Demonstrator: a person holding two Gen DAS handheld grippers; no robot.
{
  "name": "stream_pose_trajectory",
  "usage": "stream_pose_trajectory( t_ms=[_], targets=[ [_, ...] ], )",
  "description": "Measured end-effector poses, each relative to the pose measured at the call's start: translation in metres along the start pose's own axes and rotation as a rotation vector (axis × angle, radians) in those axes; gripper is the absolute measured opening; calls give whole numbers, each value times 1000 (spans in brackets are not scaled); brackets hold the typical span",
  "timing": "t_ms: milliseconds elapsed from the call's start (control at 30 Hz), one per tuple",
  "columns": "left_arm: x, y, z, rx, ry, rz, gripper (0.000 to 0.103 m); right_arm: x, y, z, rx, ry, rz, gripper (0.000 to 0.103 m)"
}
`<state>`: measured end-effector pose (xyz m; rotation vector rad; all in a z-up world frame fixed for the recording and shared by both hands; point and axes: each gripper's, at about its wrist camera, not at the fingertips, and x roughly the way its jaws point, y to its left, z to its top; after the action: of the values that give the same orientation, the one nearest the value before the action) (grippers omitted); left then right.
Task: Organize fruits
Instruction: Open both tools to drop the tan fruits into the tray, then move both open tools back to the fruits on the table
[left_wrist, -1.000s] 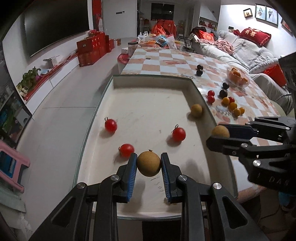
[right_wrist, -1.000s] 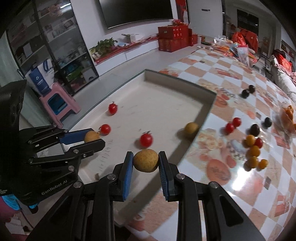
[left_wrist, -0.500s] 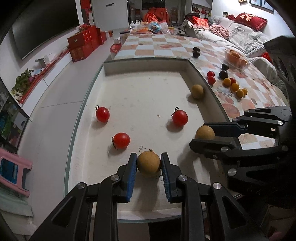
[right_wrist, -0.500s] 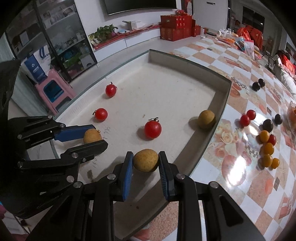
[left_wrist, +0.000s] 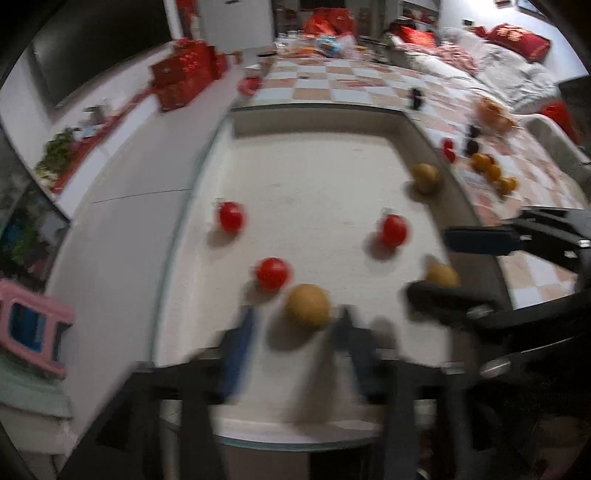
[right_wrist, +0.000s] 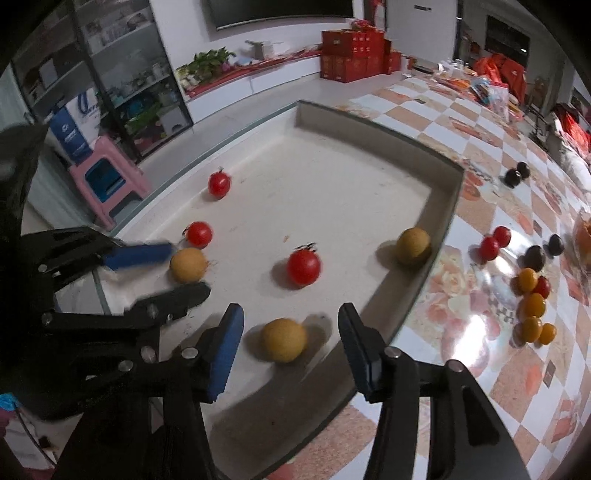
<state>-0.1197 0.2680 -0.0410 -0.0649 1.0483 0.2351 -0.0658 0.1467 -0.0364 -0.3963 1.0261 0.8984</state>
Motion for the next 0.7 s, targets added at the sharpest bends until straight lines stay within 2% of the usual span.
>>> stream_pose_trajectory(
  t_ms=[33,100,133,267,333,400,700],
  targets=[
    [-1,4,0,-16,-16,13,82,-3,-3,1,16,-9,15,61],
    [-5,11,0,-43,-26,-26,82,-9,-9,3,48,-32,47,81],
    [-5,13,1,-55,-20,-41,82,-13,-10,4,60,-48,57,81],
    [-10,9,3,-59,-27,-17,82,-28,-18,8,97,-97,71,85],
    [-14,5,5,-54,-34,-18,82,-35,-23,9,110,-118,49,91],
    [-17,-1,8,-51,-42,-14,82,-41,-31,7,124,-134,18,103],
    [-20,-28,14,-14,-40,-25,82,-57,-70,-16,195,-144,-4,103]
  ],
)
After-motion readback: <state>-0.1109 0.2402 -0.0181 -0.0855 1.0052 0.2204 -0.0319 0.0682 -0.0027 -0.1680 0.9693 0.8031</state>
